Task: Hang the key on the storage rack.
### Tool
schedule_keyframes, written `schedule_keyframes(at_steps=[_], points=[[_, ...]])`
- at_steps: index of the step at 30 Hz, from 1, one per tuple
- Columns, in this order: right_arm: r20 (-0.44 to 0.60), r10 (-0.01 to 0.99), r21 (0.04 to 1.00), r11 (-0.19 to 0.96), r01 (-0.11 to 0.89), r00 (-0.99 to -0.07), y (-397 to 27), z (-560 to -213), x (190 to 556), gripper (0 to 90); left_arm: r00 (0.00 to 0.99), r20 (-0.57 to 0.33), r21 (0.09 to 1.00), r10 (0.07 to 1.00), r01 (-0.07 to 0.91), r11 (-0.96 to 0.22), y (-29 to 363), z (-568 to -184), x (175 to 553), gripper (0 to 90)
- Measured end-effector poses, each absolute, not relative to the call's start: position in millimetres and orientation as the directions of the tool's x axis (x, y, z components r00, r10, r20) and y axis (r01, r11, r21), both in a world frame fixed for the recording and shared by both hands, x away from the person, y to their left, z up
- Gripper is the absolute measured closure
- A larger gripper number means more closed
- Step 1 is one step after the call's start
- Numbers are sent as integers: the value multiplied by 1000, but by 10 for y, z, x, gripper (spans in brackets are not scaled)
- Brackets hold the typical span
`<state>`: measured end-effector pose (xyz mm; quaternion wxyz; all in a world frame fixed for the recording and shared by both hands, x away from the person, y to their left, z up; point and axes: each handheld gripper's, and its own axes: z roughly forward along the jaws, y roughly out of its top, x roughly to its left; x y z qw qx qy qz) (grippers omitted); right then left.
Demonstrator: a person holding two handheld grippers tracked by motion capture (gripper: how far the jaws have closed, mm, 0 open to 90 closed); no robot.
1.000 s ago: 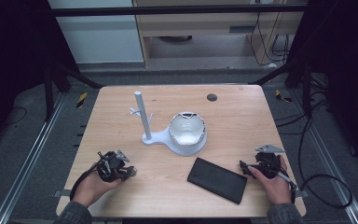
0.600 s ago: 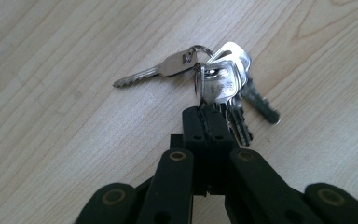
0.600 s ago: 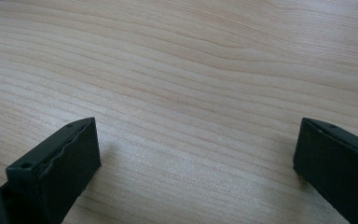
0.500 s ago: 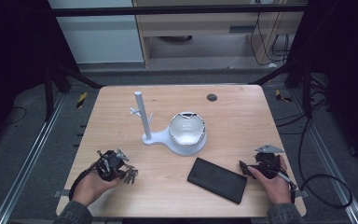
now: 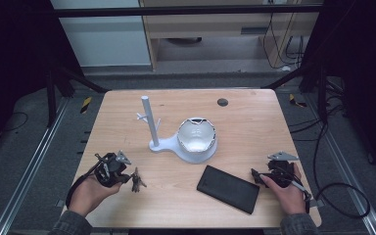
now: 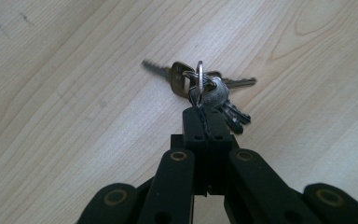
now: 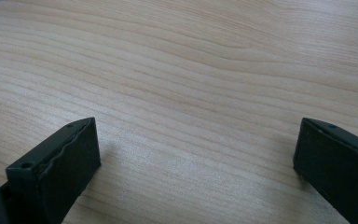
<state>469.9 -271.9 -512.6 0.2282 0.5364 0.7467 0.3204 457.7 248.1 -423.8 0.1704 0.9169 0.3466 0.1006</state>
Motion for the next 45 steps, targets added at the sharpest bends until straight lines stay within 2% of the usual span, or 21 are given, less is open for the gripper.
schedule_keyframes(at_steps=[24, 36, 45], points=[[0, 948, 723, 220, 655, -319, -2715, -5127, 4698, 6, 755, 117, 455, 646, 537, -710, 2364, -3183, 4655, 900], [-4, 948, 723, 222, 654, -318, -2712, -5129, 4699, 4, 734, 118, 475, 669, 550, -687, 2401, -2904, 4767, 900], [-7, 948, 723, 224, 653, -318, -2712, -5131, 4700, 4, 742, 150, 456, 654, 535, -711, 2272, -2722, 4858, 900]])
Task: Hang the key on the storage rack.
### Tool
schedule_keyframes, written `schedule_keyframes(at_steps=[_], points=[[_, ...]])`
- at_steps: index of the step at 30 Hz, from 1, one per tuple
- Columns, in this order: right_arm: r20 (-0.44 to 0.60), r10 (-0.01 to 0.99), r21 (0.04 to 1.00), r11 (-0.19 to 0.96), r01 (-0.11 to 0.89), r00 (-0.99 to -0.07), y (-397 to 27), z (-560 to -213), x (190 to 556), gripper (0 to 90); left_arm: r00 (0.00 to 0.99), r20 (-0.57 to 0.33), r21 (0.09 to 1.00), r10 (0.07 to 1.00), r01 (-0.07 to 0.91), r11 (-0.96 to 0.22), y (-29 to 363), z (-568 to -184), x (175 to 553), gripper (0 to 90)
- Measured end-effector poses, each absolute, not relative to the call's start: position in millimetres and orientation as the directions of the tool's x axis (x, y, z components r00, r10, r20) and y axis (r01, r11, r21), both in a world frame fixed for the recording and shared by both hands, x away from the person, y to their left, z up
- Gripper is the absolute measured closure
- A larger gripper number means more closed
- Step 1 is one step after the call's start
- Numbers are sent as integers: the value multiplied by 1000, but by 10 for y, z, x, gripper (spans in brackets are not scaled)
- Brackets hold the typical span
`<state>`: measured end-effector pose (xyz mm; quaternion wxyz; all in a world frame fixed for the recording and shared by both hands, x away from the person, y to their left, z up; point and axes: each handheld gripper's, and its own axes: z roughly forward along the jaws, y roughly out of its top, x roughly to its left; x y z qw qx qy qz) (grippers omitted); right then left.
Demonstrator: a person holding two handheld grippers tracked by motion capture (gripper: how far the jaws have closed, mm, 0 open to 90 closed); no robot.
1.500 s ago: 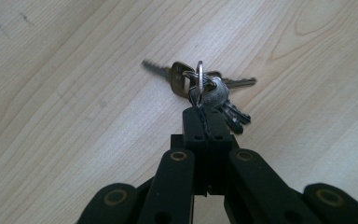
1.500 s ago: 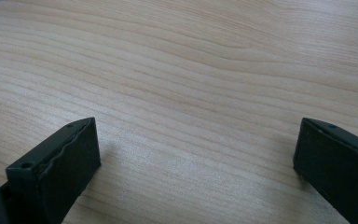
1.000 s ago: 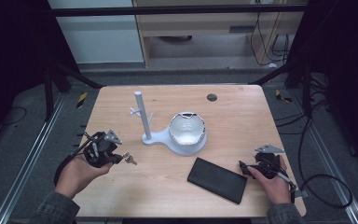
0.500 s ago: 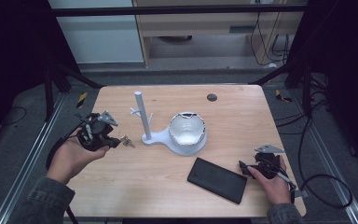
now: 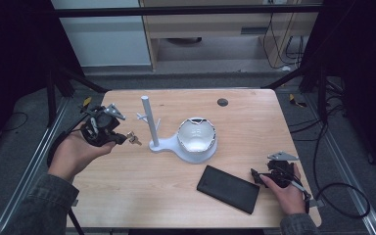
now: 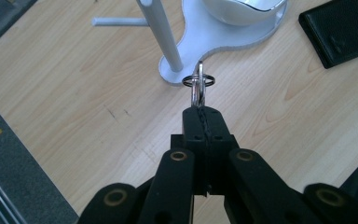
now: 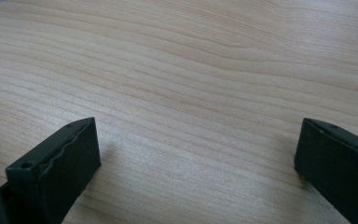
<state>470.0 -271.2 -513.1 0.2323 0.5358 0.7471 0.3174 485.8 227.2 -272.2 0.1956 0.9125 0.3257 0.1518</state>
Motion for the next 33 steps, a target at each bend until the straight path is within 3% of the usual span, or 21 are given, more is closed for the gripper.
schedule_keyframes(at_steps=[33], points=[[-5, 949, 722, 220, 655, -314, -2705, -5131, 4696, 3, 745, 173, 440, 645, 527, -727, 2091, -2593, 4975, 900]])
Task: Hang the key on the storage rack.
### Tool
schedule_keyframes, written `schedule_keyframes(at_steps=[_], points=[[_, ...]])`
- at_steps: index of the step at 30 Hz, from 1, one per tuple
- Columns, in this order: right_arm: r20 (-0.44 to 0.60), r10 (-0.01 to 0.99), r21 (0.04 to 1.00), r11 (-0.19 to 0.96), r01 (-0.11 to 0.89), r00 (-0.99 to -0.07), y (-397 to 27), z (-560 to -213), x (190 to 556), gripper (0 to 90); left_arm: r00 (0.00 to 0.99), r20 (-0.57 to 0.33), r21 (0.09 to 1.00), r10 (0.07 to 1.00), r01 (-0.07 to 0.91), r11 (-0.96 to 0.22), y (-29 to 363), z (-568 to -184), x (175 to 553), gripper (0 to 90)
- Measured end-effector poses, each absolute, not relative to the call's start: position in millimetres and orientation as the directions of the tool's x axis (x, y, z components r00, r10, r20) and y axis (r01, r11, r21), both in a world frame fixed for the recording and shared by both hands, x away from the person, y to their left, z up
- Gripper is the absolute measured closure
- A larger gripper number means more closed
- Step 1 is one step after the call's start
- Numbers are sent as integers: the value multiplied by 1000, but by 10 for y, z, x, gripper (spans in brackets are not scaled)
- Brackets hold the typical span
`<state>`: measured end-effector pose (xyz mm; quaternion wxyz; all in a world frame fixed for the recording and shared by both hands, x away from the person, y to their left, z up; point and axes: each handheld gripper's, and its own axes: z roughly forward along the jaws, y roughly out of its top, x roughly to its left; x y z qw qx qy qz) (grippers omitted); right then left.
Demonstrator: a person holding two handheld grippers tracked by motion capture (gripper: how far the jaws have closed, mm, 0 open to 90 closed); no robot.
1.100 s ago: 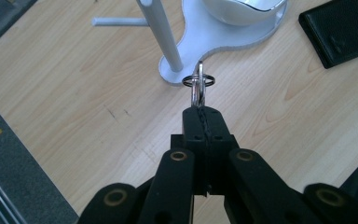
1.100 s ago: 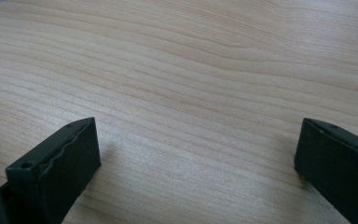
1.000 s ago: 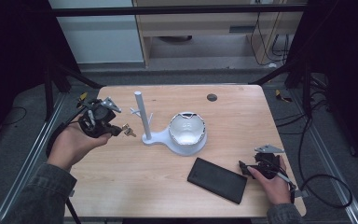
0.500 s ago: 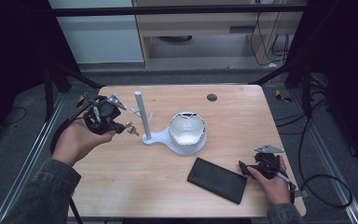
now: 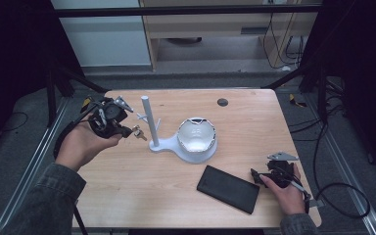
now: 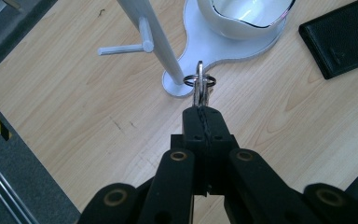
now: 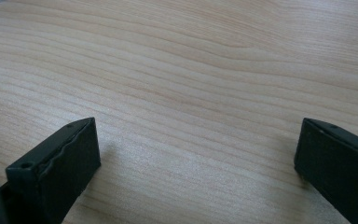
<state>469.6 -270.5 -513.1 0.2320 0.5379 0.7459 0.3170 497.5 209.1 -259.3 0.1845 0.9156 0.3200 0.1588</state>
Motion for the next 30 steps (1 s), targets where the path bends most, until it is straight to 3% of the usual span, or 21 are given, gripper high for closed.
schedule_keyframes(at_steps=[30], points=[[-4, 949, 723, 221, 655, -316, -2701, -5133, 4696, 4, 710, 196, 414, 676, 565, -713, 2091, -2455, 5222, 900]])
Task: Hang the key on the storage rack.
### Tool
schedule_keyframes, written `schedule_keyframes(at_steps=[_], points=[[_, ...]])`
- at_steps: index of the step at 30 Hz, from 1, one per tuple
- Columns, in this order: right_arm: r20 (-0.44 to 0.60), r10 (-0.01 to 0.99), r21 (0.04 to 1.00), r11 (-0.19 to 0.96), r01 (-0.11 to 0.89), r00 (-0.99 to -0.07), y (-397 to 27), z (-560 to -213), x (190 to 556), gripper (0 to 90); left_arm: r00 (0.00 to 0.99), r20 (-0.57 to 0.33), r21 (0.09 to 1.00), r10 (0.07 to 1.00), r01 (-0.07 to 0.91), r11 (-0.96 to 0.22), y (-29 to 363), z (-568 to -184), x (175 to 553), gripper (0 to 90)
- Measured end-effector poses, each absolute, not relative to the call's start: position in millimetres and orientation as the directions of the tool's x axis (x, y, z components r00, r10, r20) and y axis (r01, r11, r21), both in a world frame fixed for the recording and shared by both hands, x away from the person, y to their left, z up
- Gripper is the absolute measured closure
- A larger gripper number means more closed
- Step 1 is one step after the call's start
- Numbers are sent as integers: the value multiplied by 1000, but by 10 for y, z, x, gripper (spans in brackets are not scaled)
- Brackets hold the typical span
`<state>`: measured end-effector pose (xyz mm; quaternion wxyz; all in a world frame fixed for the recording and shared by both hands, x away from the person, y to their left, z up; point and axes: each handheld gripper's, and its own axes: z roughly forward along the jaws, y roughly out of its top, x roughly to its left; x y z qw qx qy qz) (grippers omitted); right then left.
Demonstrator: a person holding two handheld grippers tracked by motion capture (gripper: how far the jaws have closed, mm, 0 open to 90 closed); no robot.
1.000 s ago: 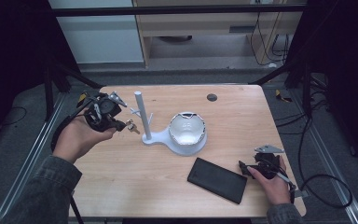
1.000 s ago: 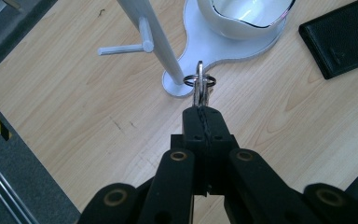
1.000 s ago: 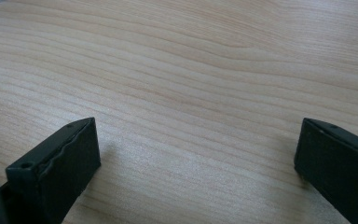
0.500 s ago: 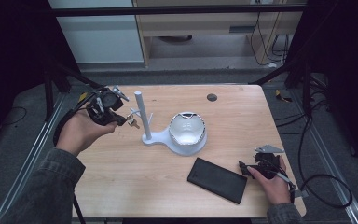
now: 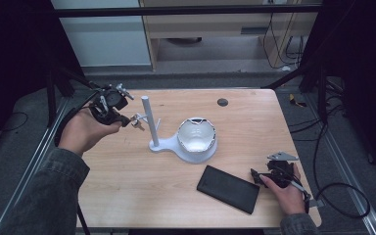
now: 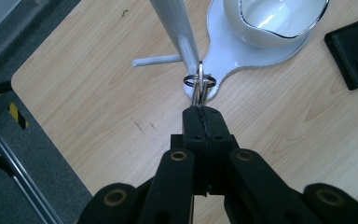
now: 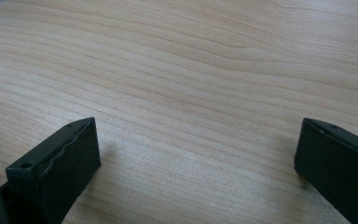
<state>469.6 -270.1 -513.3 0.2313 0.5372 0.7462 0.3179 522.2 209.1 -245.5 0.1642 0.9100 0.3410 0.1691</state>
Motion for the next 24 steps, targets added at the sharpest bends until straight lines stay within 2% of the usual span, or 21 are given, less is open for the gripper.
schedule_keyframes(at_steps=[24], points=[[-4, 945, 724, 229, 651, -328, -2695, -5132, 4693, 4, 702, 214, 386, 679, 578, -719, 2004, -2545, 5394, 900]])
